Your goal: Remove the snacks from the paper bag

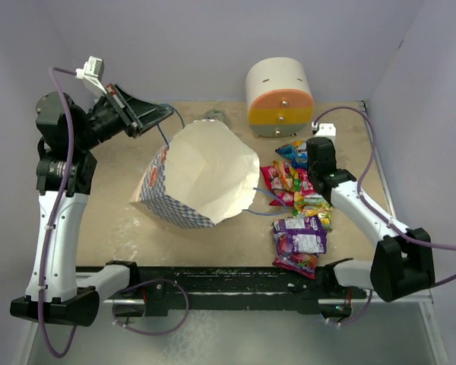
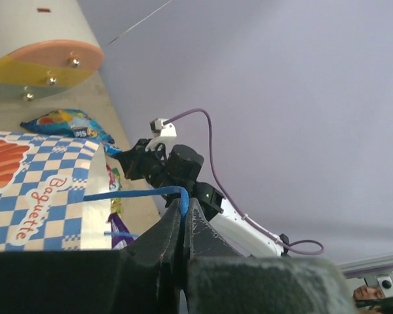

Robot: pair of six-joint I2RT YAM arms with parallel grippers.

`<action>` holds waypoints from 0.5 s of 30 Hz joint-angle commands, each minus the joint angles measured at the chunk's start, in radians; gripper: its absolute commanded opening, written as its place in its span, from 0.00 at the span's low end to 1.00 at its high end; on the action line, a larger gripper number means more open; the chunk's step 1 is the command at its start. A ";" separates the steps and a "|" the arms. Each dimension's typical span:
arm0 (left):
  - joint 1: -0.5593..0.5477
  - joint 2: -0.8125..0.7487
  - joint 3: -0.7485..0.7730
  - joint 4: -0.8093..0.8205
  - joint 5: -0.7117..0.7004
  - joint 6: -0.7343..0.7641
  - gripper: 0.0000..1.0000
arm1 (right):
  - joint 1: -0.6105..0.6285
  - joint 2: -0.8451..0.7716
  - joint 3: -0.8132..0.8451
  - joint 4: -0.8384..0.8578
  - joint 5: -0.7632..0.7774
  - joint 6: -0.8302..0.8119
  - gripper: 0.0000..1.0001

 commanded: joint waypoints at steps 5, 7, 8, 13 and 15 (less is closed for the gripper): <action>0.074 -0.040 -0.146 -0.084 -0.024 0.030 0.00 | -0.007 0.080 0.031 0.042 -0.027 0.024 0.00; 0.136 -0.035 -0.133 -0.173 -0.012 0.121 0.00 | -0.007 0.085 0.038 0.033 -0.043 0.017 0.00; 0.156 -0.032 -0.113 -0.240 -0.029 0.180 0.00 | -0.007 0.085 0.039 0.030 -0.049 0.014 0.00; 0.166 -0.018 -0.012 -0.513 -0.226 0.441 0.00 | -0.007 0.089 0.046 0.013 -0.077 -0.018 0.00; 0.166 -0.021 0.012 -0.582 -0.323 0.496 0.05 | -0.007 0.083 0.045 0.006 -0.092 -0.029 0.02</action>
